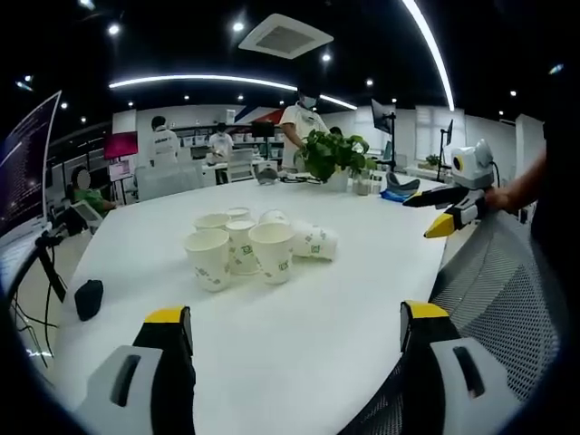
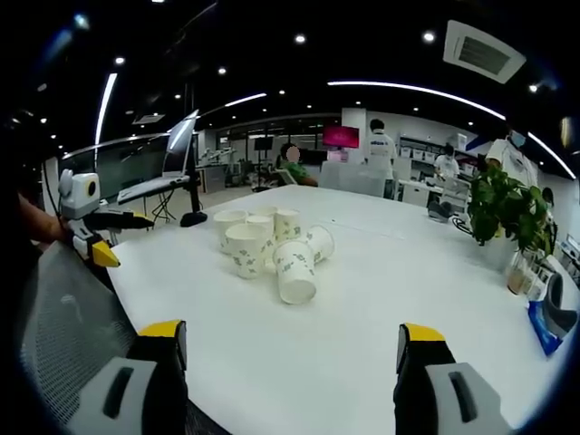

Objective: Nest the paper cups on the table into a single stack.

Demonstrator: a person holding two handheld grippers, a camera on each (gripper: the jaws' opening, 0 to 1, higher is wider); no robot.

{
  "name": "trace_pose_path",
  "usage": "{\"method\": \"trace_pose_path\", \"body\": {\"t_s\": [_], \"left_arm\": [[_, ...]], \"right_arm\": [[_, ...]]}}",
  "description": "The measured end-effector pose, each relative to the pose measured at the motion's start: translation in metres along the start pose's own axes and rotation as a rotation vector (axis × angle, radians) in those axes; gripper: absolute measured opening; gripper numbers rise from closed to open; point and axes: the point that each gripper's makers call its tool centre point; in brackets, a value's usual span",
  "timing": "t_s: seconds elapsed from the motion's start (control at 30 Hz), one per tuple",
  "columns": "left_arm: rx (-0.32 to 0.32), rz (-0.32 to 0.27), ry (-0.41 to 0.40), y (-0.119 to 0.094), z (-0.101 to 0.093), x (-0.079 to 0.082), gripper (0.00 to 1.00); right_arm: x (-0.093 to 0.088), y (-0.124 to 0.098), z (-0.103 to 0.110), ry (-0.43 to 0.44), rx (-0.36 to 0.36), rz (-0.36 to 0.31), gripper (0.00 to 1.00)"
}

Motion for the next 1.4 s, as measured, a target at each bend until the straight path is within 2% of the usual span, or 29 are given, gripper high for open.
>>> {"method": "trace_pose_path", "body": {"t_s": [0.33,0.73,0.93,1.13,1.27,1.4], "left_arm": [[0.019,-0.005,-0.028,-0.001,0.005,0.001,0.93],[0.033,-0.019,-0.019,-0.002,0.005,0.007,0.92],[0.065,-0.034,-0.019,-0.003,0.013,0.017,0.89],[0.081,-0.062,-0.035,0.005,0.025,0.035,0.88],[0.095,-0.076,-0.042,0.013,0.031,0.045,0.81],[0.094,-0.067,-0.079,0.024,0.034,0.05,0.66]], "right_arm": [[0.0,-0.001,-0.003,0.005,-0.008,-0.006,0.98],[0.003,-0.001,0.0,-0.01,-0.005,-0.013,0.98],[0.004,-0.001,0.001,-0.013,-0.007,-0.014,0.98],[0.004,-0.001,0.0,-0.011,-0.008,-0.019,0.98],[0.004,-0.001,0.0,-0.011,-0.008,-0.021,0.98],[0.004,-0.001,0.0,-0.011,-0.009,-0.02,0.98]]}}
Point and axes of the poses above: the point that each gripper's makers call its tool centre point, and the gripper's own axes: y roughly forward along the fingers, z roughly to its left, x roughly out of its top, and after that the axes turned 5 degrees about x, right-handed
